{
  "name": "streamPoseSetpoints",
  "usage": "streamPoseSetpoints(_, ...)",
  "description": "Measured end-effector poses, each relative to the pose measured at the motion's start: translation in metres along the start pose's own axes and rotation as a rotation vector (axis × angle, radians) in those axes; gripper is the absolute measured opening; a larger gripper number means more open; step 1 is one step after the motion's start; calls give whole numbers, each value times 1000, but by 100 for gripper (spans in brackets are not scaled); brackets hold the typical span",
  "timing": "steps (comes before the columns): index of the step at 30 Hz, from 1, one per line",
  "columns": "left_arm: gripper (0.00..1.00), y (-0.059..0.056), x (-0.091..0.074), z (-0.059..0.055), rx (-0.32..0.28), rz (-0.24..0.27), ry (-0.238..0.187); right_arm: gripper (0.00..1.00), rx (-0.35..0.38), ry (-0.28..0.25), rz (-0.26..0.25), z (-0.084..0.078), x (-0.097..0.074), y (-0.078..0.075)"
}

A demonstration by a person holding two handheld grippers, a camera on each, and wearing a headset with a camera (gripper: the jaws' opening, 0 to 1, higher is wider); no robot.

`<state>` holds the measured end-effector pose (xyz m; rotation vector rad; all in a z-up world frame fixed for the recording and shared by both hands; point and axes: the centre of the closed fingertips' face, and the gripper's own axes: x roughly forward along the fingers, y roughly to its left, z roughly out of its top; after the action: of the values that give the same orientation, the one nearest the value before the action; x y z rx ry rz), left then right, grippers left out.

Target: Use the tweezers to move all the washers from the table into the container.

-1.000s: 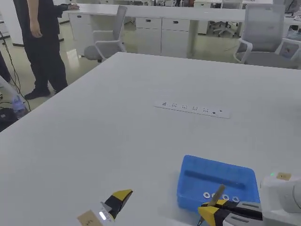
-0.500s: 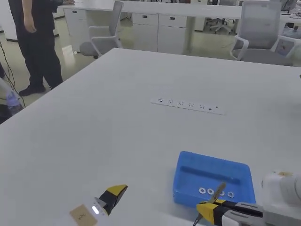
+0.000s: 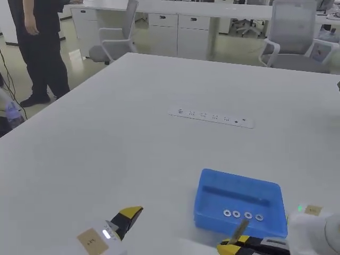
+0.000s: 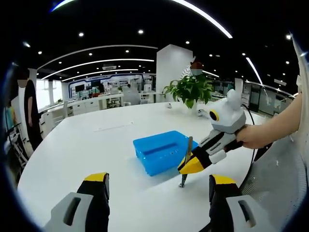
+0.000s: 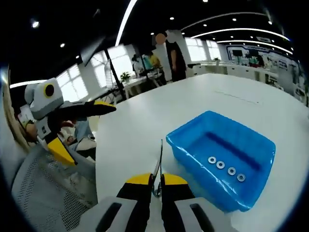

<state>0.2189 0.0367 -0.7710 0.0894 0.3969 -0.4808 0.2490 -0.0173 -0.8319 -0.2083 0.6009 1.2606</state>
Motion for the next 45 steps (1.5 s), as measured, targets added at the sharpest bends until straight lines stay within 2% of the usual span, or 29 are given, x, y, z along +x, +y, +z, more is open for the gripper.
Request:
streamPoseSetpoints(3, 87, 0, 0, 0, 3, -1, 3, 4, -142, 22, 21, -1, 3, 11)
streamPoseSetpoints(6, 87, 0, 0, 0, 5, -2, 3, 4, -221, 36, 28, -2, 5, 16)
streamPoseSetpoints(9, 87, 0, 0, 0, 4, 0, 2, 4, -245, 41, 24, -3, 6, 18)
streamPoseSetpoints(15, 87, 0, 0, 1, 2, 3, -4, 3, -431, 72, 56, -7, 5, 27)
streamPoseSetpoints(18, 87, 0, 0, 1, 3, -1, -5, 3, -406, 58, 52, -6, 6, 26)
streamPoseSetpoints(19, 87, -1, 0, 1, 4, -2, -5, 3, -339, 42, 35, -3, 7, 22)
streamPoseSetpoints(20, 87, -1, 0, 1, 3, -3, -4, 3, -316, 39, 31, -3, 6, 20)
streamPoseSetpoints(22, 87, -1, 0, 1, 0, -5, -2, 3, -194, 29, 9, -1, 4, 11)
streamPoseSetpoints(23, 87, -1, 0, 0, 0, -6, -1, 3, -110, 3, 24, 0, 3, 10)
streamPoseSetpoints(25, 87, -1, 0, 1, -1, -7, -3, 3, -6, -85, 24, 12, -3, 7)
streamPoseSetpoints(26, 87, -1, 0, 1, -3, -9, -2, 3, 28, -103, 27, 15, -5, 6)
streamPoseSetpoints(27, 87, -2, 0, 0, -5, -11, 0, 3, 23, -98, 21, 19, -9, 3)
streamPoseSetpoints(30, 87, -4, 0, 0, 1, -23, 3, 3, -55, -90, 25, 35, -14, 3)
streamPoseSetpoints(31, 87, -5, 0, 0, 4, -28, 2, 3, -84, -116, 25, 47, -17, 1)
streamPoseSetpoints(33, 87, -6, 0, -1, 6, -32, 4, 3, -78, -164, 26, 65, -21, -2)
streamPoseSetpoints(36, 87, -7, 1, -2, -1, -40, 12, 3, -68, -243, 3, 95, -29, -14)
streamPoseSetpoints(39, 86, -7, 0, -1, -1, -36, 8, 3, -61, -259, -34, 105, -29, -31)
streamPoseSetpoints(42, 85, -4, -1, -1, -6, -23, 4, 3, -55, -220, -86, 104, -23, -51)
streamPoseSetpoints(44, 85, -2, -2, 0, -11, -15, -3, 3, -48, -163, -107, 94, -17, -63)
streamPoseSetpoints(45, 85, -1, -3, 0, -15, -11, -4, 3, -58, -112, -129, 86, -12, -71)
